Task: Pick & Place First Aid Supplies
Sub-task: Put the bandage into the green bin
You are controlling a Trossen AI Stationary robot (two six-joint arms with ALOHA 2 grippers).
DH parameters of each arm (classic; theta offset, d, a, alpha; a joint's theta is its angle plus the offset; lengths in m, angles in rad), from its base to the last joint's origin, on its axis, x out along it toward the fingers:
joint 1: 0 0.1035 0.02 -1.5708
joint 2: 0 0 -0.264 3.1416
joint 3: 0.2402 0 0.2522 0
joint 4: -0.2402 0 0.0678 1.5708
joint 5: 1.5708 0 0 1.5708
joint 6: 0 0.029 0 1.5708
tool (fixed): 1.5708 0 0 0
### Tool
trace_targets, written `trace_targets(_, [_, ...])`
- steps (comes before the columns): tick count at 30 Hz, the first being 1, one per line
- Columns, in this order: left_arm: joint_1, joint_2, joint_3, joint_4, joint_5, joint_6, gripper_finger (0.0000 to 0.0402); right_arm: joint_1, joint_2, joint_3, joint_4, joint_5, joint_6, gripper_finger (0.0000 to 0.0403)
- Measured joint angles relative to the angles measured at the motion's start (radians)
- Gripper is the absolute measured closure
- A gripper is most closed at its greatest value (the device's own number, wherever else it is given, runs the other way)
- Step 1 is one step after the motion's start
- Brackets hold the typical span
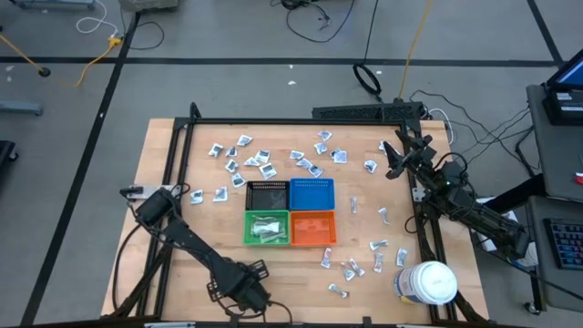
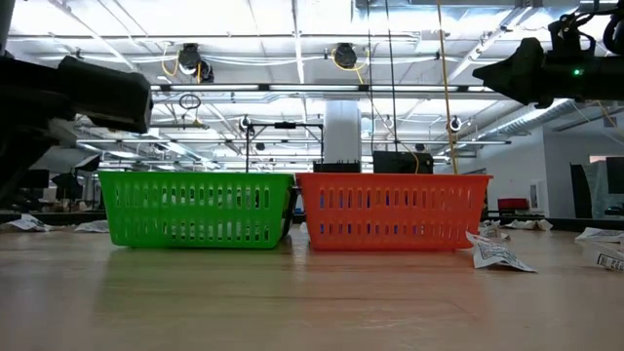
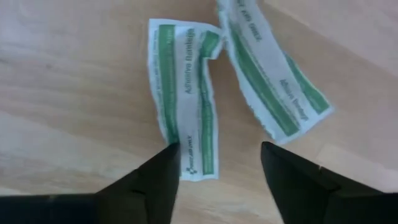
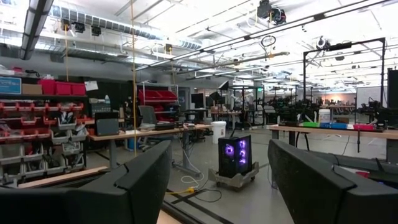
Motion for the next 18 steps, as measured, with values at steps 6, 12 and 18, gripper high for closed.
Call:
trace_targets(6, [0.001, -0.003, -0.017, 0.009, -0.001, 0.013, 0.0287, 0.000, 0.000, 0.000, 0.000, 0.000, 0.000, 0.0140])
trace_targets(12, [0.004, -0.003, -0.021, 0.008, 0.000, 0.030, 0.0384, 0.000, 0.000, 0.000, 0.000, 0.000, 0.000, 0.0140])
trace_targets(18, [0.018, -0.005, -0.021, 0.005, -0.014, 0.036, 0.0399, 0.000, 0.000, 0.000, 0.000, 0.000, 0.000, 0.0140])
